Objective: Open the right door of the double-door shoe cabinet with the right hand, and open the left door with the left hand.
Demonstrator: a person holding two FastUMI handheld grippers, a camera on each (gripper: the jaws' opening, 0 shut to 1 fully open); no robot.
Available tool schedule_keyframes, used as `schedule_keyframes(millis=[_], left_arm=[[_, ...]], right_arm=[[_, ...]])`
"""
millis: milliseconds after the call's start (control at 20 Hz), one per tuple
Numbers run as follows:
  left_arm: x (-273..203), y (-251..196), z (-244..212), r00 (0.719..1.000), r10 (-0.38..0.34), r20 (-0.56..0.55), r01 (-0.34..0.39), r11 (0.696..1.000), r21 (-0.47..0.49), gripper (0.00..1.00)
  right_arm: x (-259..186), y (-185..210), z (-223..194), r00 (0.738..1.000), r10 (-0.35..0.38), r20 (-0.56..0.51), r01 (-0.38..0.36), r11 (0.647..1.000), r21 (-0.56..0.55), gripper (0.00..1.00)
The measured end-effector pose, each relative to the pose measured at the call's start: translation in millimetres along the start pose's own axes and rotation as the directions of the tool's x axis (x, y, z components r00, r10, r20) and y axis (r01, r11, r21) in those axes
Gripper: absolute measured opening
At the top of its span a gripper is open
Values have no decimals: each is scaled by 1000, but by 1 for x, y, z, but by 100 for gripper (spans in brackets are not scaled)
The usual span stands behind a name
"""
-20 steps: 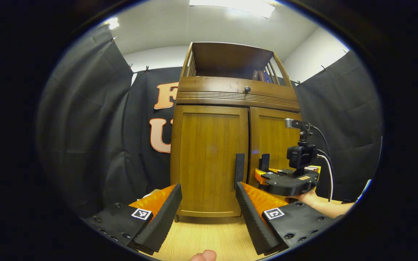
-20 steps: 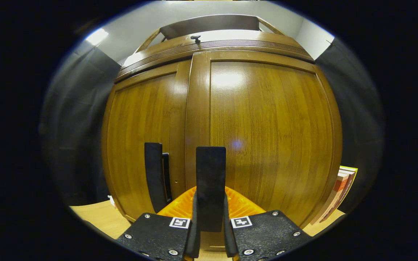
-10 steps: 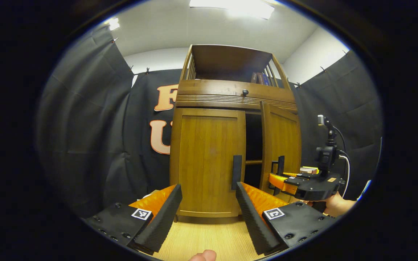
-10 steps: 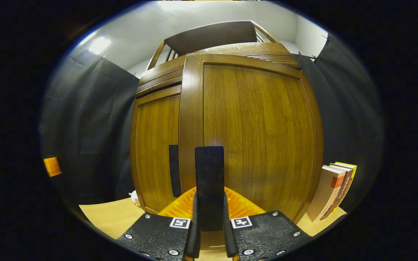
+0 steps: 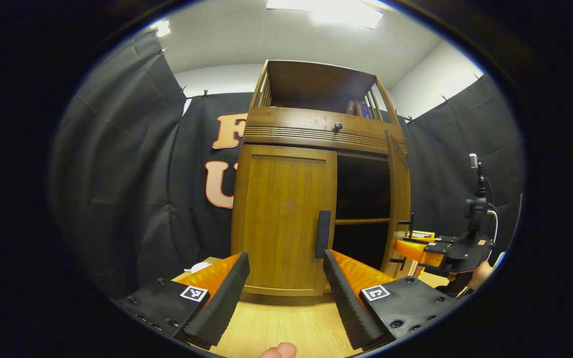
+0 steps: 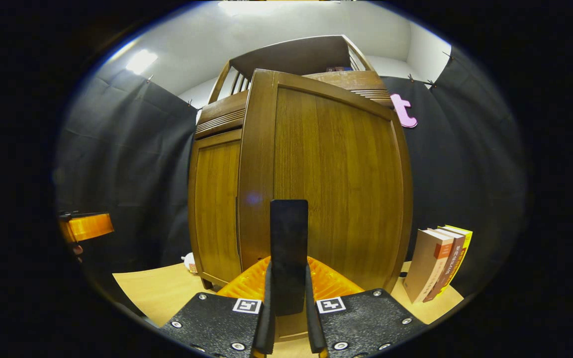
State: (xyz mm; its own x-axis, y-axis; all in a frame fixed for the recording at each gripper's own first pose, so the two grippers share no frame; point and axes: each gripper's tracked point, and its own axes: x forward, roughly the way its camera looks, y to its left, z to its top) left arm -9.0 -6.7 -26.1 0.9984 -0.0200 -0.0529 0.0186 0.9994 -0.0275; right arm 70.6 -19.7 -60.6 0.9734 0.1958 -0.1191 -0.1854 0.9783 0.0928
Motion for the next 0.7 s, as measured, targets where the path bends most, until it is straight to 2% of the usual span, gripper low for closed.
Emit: schedule_keyframes(millis=[100,150,200,300,400,500,550,650,700], left_arm=[[2,3,-4,1000,3,-8,-3,1000,-6,96],[4,3,-5,1000,6,-12,-6,1000,-7,94],[5,7,-7,1000,13,-13,-14,1000,-9,99],[8,7,-6,1000,16,-7,-16,1000,-15,94],[12,8,-9,1000,17,-6,-17,1000,-20,99],[14,5,-14,1000,13,-16,-14,999,-29,96],[17,4,-16,1000,9,-20,-9,999,-34,94],[18,0,-20,1000,-1,-25,0,999,-39,96],[17,-1,-22,1000,-5,-24,4,999,-39,94]], right_arm=[[-16,-10,2,1000,-7,5,7,1000,0,27],[-24,-15,3,1000,-12,5,12,1000,-1,26],[-33,-22,4,1000,-19,1,19,1000,-1,29],[-49,-38,4,999,-40,-7,40,999,-8,26],[-59,-54,5,997,-73,-14,73,996,-41,25],[-74,-74,6,993,-114,-19,113,991,-65,25],[-75,-81,6,991,-128,-26,126,991,-55,20],[-81,-90,7,991,-129,-33,128,991,-33,17],[-84,-98,8,990,-136,-33,135,990,-34,16]])
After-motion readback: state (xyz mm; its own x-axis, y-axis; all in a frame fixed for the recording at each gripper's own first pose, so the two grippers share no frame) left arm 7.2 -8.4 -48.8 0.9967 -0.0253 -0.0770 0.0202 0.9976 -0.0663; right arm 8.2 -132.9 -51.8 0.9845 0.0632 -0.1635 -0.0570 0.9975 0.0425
